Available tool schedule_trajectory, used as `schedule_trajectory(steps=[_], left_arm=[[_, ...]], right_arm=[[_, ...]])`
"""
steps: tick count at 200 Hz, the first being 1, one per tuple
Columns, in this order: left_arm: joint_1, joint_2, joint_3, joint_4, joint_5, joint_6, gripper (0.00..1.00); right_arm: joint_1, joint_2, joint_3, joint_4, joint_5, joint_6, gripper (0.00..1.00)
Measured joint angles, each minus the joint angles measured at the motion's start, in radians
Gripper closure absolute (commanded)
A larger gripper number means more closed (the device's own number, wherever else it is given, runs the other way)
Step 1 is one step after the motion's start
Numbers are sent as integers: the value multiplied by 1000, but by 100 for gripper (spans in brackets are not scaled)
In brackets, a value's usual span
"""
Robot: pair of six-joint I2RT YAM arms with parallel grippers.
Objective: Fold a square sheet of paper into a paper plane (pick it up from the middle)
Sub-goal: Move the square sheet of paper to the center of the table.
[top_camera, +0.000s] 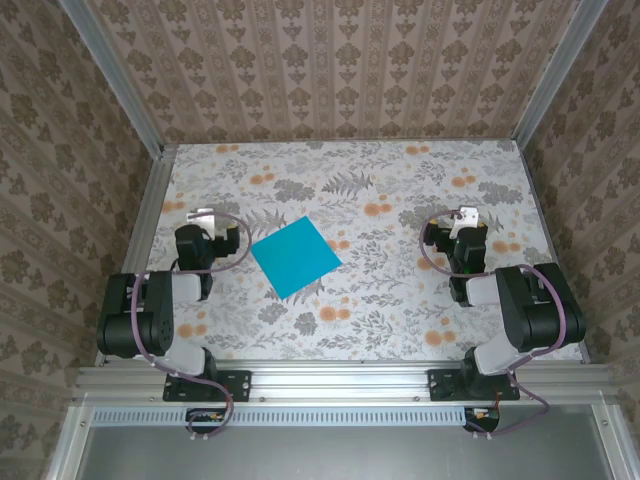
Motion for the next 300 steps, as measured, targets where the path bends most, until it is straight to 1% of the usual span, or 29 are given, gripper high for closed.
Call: schedule_trajectory(steps=[192,200,219,239,253,266,280,291,300], left_arm=[[0,0,2,-4,-1,0,0],[0,-8,13,-39,-7,0,0],[0,-64,78,-196,-19,0,0],[0,-144,176,-319,-37,-6,0],[0,-191,242,-390,-44,-29,0],[0,-227,296,-467,-49,-59,0],[0,-256,348,-560,-53,-101,0],[0,-270,400,-663,-55,-152,0],[2,-273,443,-737,-51,-185,0]], right_arm=[[0,0,0,4,-5,-1,0],[0,-2,-3,15,-7,-1,0],[2,-49,-26,2,-5,-1,0],[14,-169,-16,-102,21,-1,0],[25,-255,43,-233,50,16,0],[32,-301,150,-402,66,61,0],[42,-311,295,-600,84,122,0],[62,-310,386,-710,103,155,0],[97,-310,439,-774,118,173,0]])
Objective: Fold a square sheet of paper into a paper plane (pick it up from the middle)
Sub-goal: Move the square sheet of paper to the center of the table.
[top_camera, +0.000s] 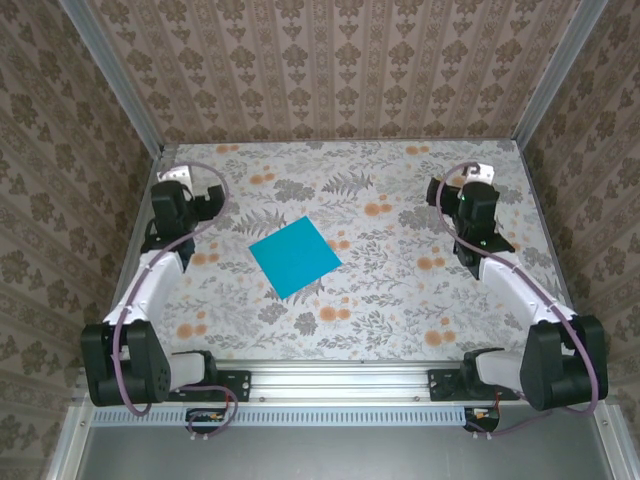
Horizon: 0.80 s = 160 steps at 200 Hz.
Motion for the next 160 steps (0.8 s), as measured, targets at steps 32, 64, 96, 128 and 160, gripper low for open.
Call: schedule_trajectory(steps=[32,64,96,128,160], left_arm=[[34,-2,118,-206,53,-108,0],[93,-5,144,-354,127,-172,0],[132,-3,153,-452,158,-194,0],[143,4,158,-490,177,-195,0],[144,8,158,-499,187,-195,0]], right_arm=[[186,66,118,-179,8,38,0],[362,277,299,-324,-58,31,0],[532,506,470,-417,-72,1,0],[645,690,627,-529,-73,-42,0],[690,855,814,-660,-71,-73,0]])
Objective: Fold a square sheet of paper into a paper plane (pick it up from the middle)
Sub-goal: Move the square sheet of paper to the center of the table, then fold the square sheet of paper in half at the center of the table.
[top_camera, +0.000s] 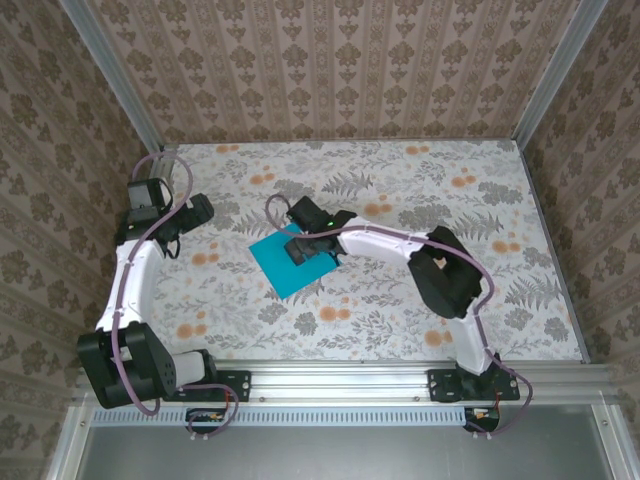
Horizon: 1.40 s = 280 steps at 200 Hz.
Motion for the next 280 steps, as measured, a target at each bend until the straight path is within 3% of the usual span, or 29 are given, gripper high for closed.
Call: schedule_trajectory(steps=[50,101,202,231,280], left_arm=[[0,13,0,0,23,0,0],[0,16,0,0,34,0,0],[-5,26,0,-25,42,0,0],[-14,26,0,-29,41,0,0],[-25,26,5,-41,23,0,0]], right_arm=[[5,140,137,-152,52,-2,0],[-29,146,130,-177,108,39,0],[-282,-188,-346,-231,158,226,0],[-298,-238,-349,-313,135,239,0],[-298,-297,-237,-332,-24,264,0]])
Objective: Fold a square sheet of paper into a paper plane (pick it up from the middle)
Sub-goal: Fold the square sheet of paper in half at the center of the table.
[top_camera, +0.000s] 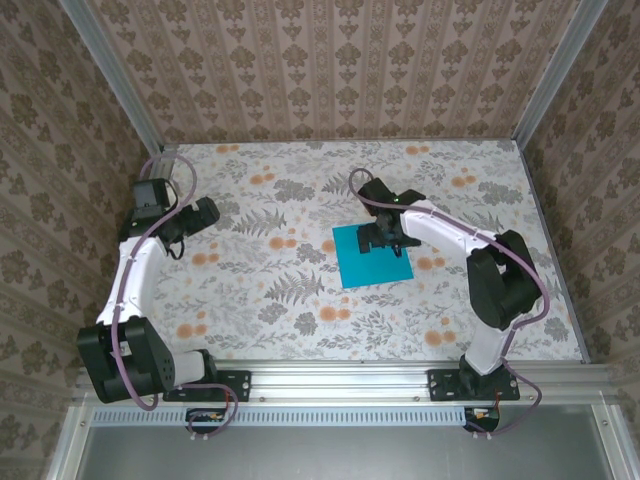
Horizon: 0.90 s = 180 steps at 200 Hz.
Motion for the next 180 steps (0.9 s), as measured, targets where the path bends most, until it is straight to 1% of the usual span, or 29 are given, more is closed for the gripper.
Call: schedule_trajectory(steps=[31,87,143,180], left_arm=[[-10,0,0,1,19,1,0],[-35,12,0,2,37,5,0],[-43,32,0,2,37,11,0],[-48,32,0,1,36,12,0]], right_arm=[[-1,92,95,-5,-41,-11,0],[-11,243,171,-42,-89,-43,0],[-16,295,175,-63,-90,-47,0],[-26,302,173,-59,-118,-46,0]])
